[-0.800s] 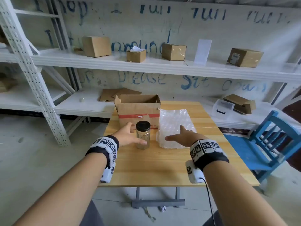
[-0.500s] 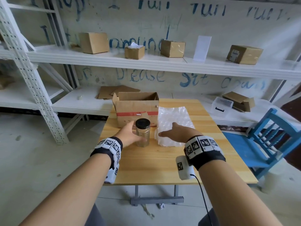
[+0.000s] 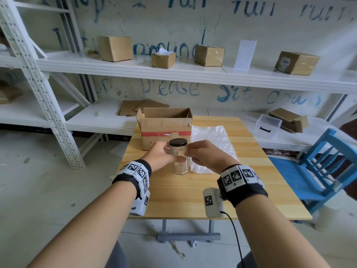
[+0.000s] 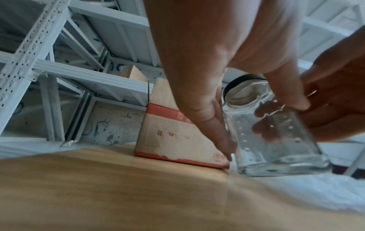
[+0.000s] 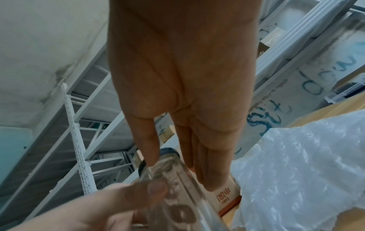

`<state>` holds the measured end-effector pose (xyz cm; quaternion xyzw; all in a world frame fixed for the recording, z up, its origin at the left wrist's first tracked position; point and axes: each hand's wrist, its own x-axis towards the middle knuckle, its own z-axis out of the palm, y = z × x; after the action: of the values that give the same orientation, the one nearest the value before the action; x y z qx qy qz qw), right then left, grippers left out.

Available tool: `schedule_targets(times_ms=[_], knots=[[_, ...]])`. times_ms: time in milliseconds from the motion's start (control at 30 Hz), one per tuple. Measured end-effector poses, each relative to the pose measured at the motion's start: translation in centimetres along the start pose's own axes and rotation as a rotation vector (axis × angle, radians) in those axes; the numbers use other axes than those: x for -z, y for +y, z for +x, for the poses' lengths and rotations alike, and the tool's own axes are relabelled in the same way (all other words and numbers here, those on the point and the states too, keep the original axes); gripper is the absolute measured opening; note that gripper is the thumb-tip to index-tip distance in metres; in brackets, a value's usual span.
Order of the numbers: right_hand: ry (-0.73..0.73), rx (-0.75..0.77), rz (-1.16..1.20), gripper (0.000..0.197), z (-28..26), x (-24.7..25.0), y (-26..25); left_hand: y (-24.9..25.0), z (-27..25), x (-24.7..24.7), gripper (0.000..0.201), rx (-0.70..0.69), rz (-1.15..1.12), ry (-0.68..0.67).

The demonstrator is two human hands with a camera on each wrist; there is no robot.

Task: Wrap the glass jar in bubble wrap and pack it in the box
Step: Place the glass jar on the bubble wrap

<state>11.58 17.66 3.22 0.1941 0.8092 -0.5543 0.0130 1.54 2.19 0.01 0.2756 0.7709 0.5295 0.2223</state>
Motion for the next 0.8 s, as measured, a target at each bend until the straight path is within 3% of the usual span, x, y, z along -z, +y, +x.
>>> schedule_targets(times_ms=[100,400,567,800], knots=[[-0.028,0.089,0.04,0.024,0.1,0.0,0.2,1.0,-0.4,-0.1,0.019,-0.012,-0.089,-0.017],[-0.035,0.149,0.115,0.043,-0.3,0.1,0.6,1.4,-0.5,0.6,0.031,0.006,-0.167,-0.034],[0.071,0.109,0.097,0.037,0.4,-0.8,-0.1,2.6,-0.9,-0.8,0.036,0.054,-0.055,-0.139],[0.059,0.048,-0.002,0.058,-0.1,0.3,-0.5,3.1,-0.6,-0.9,0.022,0.064,-0.059,-0.013]])
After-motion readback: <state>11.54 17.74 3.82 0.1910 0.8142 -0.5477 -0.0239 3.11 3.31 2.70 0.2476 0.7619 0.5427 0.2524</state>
